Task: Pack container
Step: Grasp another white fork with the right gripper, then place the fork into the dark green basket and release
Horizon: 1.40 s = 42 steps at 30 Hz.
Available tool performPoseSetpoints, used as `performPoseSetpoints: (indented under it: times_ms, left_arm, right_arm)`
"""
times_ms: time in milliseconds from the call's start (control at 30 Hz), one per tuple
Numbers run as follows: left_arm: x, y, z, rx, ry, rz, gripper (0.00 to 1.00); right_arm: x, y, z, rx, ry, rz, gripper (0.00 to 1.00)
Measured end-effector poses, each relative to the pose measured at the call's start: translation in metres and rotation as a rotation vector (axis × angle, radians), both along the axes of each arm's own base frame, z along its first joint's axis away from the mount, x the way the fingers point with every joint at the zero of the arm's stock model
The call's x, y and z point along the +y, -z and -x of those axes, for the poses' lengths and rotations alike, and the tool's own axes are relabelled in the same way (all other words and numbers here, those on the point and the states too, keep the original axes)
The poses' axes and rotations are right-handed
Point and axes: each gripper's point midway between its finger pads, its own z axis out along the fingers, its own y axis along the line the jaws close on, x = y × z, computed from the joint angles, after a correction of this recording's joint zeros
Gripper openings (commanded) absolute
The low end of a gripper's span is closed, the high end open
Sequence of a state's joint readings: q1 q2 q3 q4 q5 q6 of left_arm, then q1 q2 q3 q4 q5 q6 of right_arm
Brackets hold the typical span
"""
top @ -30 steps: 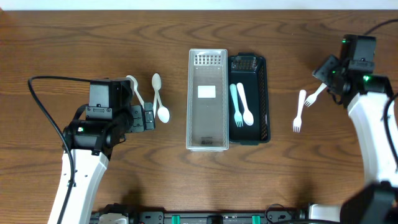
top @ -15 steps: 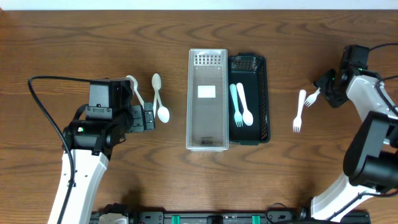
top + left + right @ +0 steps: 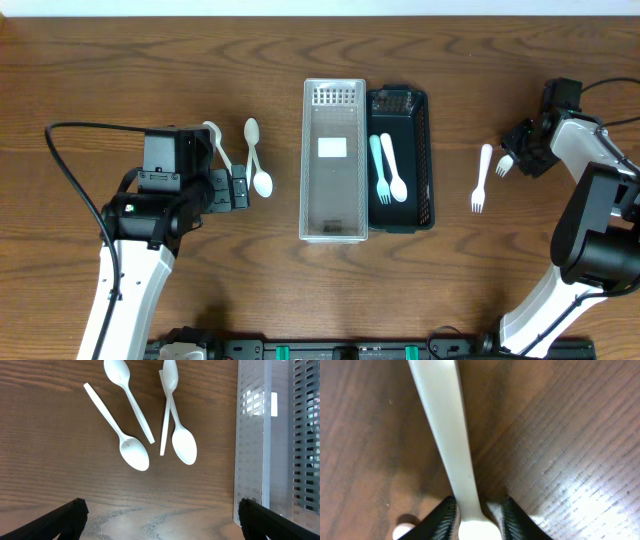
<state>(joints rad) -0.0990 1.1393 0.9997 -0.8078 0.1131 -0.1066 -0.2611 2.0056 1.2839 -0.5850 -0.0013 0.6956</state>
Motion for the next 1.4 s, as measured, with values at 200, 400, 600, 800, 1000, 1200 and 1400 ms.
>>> performPoseSetpoints:
  times_ms: [200,400,600,800,1000,1200,1400]
  left_arm:
    - [0.0,0.0,0.0,0.0,0.0,0.0,0.98]
    - [0.0,0.0,0.0,0.0,0.0,0.0,0.98]
    - [0.0,0.0,0.0,0.0,0.0,0.0,0.98]
    - [0.0,0.0,0.0,0.0,0.0,0.0,0.98]
    - [0.0,0.0,0.0,0.0,0.0,0.0,0.98]
    - [0.0,0.0,0.0,0.0,0.0,0.001,0.98]
    - [0.0,0.0,0.0,0.0,0.0,0.0,0.98]
  right_arm:
    - [0.005,0.002,0.019,0.081,0.004,-0.025,0.04]
    - [0.011,-0.007,0.04,0.14,-0.023,-0.038,0.01]
    - [0.034,-0.111,0.028,-0.111,-0.131,0.044,0.01]
    - [0.119,-0.237,0.037,-0.463,-0.381,0.099,0.01]
    - [0.179,-0.228,0.051,-0.432,-0.55,0.111,0.01]
    - [0.214,-0.135,0.049,-0.212,-0.652,0.129,0.08]
    - [0.233,-0.072,0.054,-0.063,-0.728,0.125,0.73]
